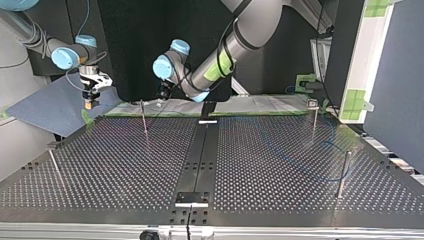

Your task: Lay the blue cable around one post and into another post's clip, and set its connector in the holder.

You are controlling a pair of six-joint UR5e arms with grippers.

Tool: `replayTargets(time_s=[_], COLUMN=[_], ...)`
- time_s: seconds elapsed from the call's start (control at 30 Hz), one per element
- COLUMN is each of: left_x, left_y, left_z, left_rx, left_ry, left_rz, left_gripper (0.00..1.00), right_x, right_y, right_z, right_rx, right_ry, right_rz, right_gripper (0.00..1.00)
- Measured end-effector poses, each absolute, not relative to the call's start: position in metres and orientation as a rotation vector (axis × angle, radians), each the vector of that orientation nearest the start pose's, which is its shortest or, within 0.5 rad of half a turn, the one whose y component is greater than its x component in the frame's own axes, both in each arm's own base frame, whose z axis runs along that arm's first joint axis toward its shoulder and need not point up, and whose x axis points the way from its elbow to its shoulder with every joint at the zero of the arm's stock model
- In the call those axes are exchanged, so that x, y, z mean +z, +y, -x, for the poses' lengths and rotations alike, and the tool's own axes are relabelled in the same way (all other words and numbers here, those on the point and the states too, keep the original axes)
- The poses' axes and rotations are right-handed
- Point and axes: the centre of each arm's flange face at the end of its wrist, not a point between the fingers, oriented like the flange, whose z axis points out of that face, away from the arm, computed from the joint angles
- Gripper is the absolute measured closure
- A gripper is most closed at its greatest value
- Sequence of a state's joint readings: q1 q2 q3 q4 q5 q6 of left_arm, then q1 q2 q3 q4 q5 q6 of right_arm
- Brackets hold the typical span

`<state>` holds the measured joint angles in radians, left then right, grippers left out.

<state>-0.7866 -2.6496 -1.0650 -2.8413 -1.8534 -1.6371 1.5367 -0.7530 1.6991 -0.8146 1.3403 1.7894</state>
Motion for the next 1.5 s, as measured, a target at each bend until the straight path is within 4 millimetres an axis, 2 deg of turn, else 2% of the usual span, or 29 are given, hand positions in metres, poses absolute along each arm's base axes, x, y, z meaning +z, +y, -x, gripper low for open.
replayTargets(time_s=[0.13,0.47,0.73,1.5], left_x=[0.025,0.026,0.031,0.029], left_y=[-0.620,-0.638,-0.645,-0.642], left_z=[-0.457,-0.441,-0.438,-0.437], left_rx=[-0.347,-0.463,-0.493,-0.495], left_ry=[1.802,1.787,1.779,1.802], left_rz=[-0.485,-0.500,-0.479,-0.433], left_gripper=[0.00,0.00,0.00,0.00], right_x=[0.023,0.023,0.023,0.022], right_y=[-0.627,-0.627,-0.626,-0.626], right_z=[-0.136,-0.137,-0.137,-0.137], right_rx=[1.449,1.449,1.449,1.449], right_ry=[-1.409,-1.410,-1.413,-1.416], right_rz=[-1.342,-1.345,-1.346,-1.346], right_gripper=[0.53,0.53,0.53,0.53])
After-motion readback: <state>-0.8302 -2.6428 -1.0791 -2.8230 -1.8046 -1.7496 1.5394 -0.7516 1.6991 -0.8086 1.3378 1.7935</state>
